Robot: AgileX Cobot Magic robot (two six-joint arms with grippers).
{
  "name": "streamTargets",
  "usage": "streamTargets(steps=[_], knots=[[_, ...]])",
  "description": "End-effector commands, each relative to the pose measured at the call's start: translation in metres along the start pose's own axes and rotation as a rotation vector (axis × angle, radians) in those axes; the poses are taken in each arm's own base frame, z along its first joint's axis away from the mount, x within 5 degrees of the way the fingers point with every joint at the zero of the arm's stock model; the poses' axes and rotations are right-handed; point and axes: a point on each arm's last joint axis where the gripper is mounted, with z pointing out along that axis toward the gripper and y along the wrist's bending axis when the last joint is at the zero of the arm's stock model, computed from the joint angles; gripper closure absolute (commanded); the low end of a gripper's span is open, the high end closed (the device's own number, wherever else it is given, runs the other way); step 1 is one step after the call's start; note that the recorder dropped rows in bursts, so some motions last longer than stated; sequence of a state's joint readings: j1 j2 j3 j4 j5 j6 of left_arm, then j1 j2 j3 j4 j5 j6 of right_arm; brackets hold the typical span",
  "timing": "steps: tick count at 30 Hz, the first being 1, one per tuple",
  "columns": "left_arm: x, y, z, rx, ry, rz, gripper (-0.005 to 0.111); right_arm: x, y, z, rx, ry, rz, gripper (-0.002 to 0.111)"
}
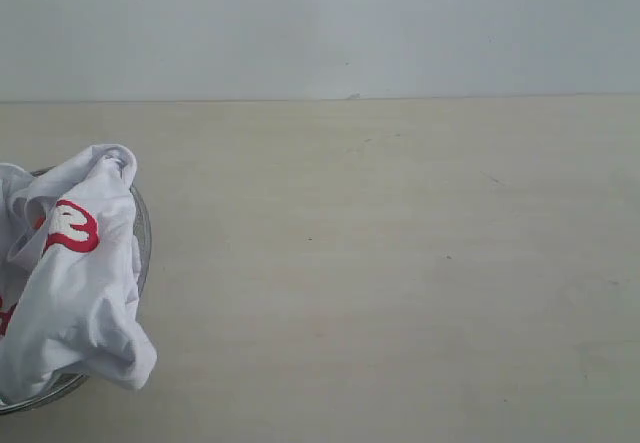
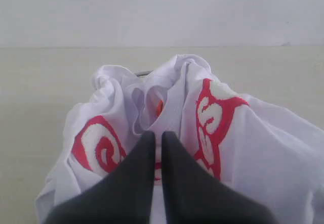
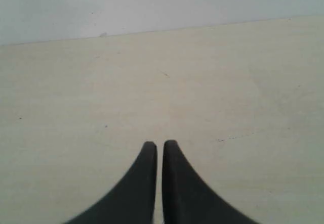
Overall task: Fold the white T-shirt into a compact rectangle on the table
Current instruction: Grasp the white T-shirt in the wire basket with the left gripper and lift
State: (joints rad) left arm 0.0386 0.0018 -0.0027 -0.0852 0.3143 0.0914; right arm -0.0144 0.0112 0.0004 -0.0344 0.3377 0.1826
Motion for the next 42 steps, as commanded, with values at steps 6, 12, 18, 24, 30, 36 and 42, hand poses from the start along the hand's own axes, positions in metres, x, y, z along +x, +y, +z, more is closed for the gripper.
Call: streamTargets(steps=[6,12,18,24,30,36,42], knots=[[0.001,0.0,0.0,-0.002,-0.001,-0.013,0.102,-0.001,0.0,0.0,-0.001,-0.008,-0.007,0.108],[0.001,-0.001,0.0,0.014,-0.001,-0.01,0.102,-0.001,0.0,0.0,-0.001,-0.008,-0.007,0.108],[0.001,-0.001,0.0,0.014,-0.001,-0.01,0.102,-0.001,0.0,0.0,0.0,-0.006,-0.007,0.108],[-0.014,-0.002,-0.005,0.028,-0.026,-0.133,0.102,-0.001,0.0,0.0,0.0,-0.006,-0.007,0.108],[-0.088,-0.003,-0.046,0.062,-0.211,-0.248,0.102,-0.001,0.0,0.0,0.0,-0.006,-0.007,0.108],[-0.119,-0.004,-0.073,0.079,-0.273,-0.247,0.102,-0.001,0.0,0.0,0.0,-0.006,-0.007,0.108],[-0.143,-0.005,-0.085,0.158,-0.512,-0.371,0.102,-0.001,0.0,0.0,0.0,-0.006,-0.007,0.108]])
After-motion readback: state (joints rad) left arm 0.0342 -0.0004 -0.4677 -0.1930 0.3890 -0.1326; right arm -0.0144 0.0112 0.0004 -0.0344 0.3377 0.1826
